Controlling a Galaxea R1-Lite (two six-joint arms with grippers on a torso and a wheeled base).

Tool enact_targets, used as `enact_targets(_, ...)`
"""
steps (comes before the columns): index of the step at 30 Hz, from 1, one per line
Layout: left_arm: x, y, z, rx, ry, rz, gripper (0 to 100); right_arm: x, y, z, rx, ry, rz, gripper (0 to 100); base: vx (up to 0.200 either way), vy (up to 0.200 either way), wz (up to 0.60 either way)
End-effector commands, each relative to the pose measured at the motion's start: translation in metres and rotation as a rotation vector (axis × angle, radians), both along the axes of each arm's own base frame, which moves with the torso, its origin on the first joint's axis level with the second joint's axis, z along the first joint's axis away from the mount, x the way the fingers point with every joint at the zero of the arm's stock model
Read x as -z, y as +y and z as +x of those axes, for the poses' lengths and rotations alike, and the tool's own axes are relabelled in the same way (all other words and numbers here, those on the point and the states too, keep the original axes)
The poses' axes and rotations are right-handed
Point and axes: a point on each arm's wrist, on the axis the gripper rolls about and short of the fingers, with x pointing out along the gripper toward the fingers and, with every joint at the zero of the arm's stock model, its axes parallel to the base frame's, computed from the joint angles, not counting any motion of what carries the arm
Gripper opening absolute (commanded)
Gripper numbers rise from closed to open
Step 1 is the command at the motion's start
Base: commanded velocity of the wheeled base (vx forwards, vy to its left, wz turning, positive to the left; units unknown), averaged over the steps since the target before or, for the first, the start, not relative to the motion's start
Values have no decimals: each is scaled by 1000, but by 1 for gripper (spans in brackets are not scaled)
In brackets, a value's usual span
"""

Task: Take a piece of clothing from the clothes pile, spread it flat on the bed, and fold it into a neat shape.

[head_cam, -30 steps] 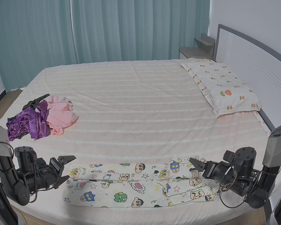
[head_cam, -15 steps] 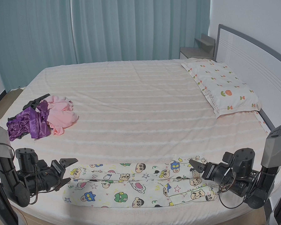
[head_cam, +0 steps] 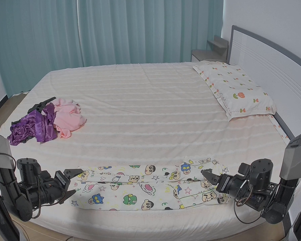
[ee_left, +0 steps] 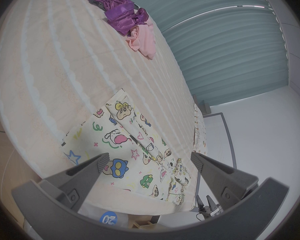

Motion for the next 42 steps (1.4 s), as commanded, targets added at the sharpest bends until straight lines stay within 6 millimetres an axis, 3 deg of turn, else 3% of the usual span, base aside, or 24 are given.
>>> enact_targets(1,0,0,0,0,-2,1,100,-1,1,1,-1,-12,7,100,0,0,0)
enact_targets(20,0,0,1,1,-1,2,100,0,1,-1,-4,-10,4,100,0,189,0)
enact_targets(35,2,0,1,-10,6,8,100,-1,1,-1,-4,-8,9,100,0,0,0)
enact_targets(42,3,0,-1,-2,15,6,100,0,1,-1,-6,-3,9,100,171,0,0)
